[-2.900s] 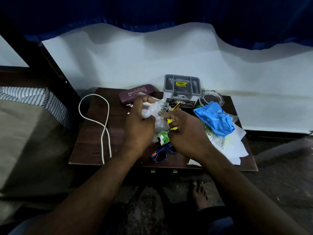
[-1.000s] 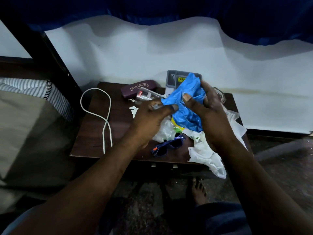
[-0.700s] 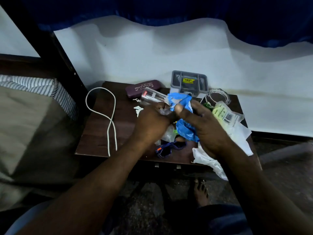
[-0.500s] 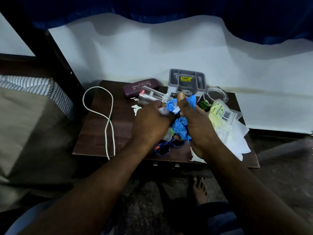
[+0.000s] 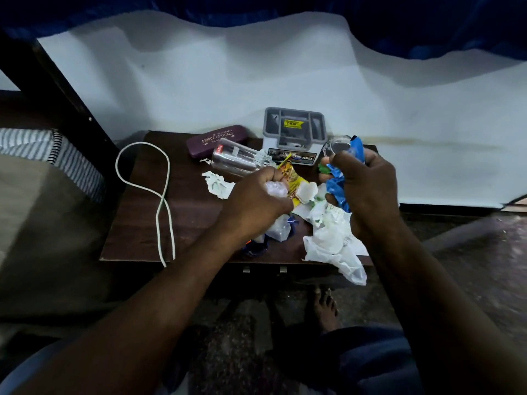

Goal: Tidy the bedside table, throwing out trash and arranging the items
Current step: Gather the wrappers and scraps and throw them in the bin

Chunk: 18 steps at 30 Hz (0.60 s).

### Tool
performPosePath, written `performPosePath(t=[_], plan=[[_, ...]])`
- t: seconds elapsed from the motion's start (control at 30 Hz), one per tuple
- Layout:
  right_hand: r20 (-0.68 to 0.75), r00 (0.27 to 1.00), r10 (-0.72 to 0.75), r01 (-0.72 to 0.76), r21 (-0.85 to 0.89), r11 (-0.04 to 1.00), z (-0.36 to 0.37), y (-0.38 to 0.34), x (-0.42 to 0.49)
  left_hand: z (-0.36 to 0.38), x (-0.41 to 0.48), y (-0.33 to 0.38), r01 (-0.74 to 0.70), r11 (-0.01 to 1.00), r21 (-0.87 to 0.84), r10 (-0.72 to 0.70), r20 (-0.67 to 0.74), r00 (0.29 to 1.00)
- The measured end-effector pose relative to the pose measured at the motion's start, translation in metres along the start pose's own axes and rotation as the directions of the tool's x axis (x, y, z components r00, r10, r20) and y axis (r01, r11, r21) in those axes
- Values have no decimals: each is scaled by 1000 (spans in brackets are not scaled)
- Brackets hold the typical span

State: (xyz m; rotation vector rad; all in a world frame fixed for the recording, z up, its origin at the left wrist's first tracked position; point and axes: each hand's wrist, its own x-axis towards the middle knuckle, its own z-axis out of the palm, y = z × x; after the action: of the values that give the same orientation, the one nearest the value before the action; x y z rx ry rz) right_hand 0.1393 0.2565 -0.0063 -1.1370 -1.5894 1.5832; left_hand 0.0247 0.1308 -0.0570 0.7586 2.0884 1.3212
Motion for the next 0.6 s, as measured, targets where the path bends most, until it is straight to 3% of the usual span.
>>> performPosePath(t=[0.23, 0.33, 0.6], plan=[[-49, 998, -37, 39, 35, 999, -17, -5, 4, 21, 2, 12, -15, 1000, 2, 15, -11, 1000], [-75, 994, -83, 78, -63, 995, -29, -5, 6, 34, 2, 16, -31, 999, 37, 29, 52, 998], [-132, 991, -23, 3, -147, 989, -56, 5, 17, 72, 7, 23, -61, 981, 184, 13, 255, 967]])
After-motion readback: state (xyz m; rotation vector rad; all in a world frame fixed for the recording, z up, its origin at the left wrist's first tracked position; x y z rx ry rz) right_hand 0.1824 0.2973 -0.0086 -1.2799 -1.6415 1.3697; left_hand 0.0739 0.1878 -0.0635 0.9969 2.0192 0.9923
